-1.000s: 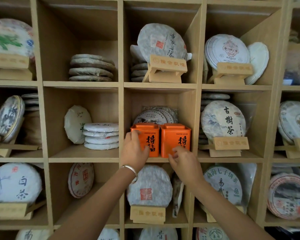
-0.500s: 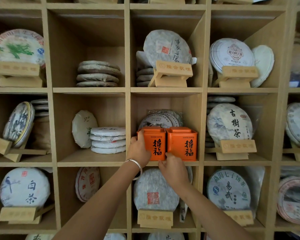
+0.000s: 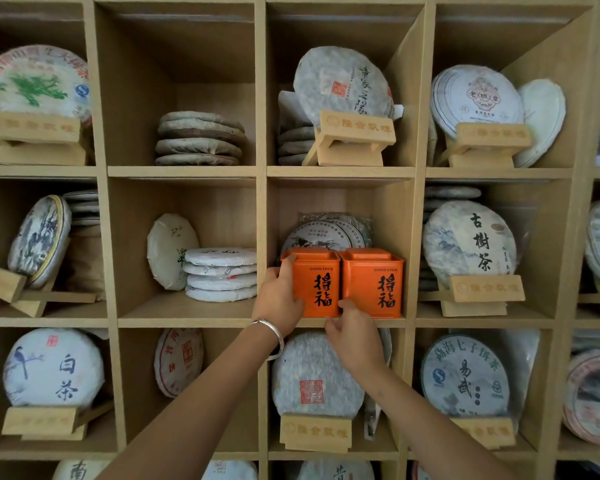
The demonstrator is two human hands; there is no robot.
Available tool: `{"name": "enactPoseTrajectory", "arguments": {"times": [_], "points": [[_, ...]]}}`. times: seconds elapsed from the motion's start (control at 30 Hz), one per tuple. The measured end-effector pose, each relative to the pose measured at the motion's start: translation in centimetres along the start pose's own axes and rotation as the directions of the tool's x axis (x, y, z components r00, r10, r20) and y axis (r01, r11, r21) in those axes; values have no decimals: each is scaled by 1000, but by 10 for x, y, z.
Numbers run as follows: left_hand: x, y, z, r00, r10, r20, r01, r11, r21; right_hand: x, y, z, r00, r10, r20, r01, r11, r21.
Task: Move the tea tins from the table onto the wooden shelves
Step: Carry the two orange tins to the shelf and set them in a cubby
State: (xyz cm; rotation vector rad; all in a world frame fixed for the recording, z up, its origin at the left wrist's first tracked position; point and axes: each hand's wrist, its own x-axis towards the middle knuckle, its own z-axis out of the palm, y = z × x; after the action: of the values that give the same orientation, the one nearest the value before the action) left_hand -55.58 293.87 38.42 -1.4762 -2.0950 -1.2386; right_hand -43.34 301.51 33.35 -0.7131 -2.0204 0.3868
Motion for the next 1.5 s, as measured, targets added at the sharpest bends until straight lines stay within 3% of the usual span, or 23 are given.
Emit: {"name": "enactPoseTrajectory", "arguments": {"times": [0.47,1.3,1.4,1.5], "points": [[-3,-9,8,999,21,-36,-13,979,205,1,8,2,999,-42,-33,37,990,-137],[-8,-10,3,997,72,-7,-69,979,192,-3,15,4,995,-84,-53,76,989,-125],[-12,-6,-3,989,115,-89,-92,969,228,-8,16,-7,992,-115,-60,107,988,-113],[-10,1,-8,960,245,-136,-202,942,268,-13,27,-27,986,-123,-109,108,985,-138]]}}
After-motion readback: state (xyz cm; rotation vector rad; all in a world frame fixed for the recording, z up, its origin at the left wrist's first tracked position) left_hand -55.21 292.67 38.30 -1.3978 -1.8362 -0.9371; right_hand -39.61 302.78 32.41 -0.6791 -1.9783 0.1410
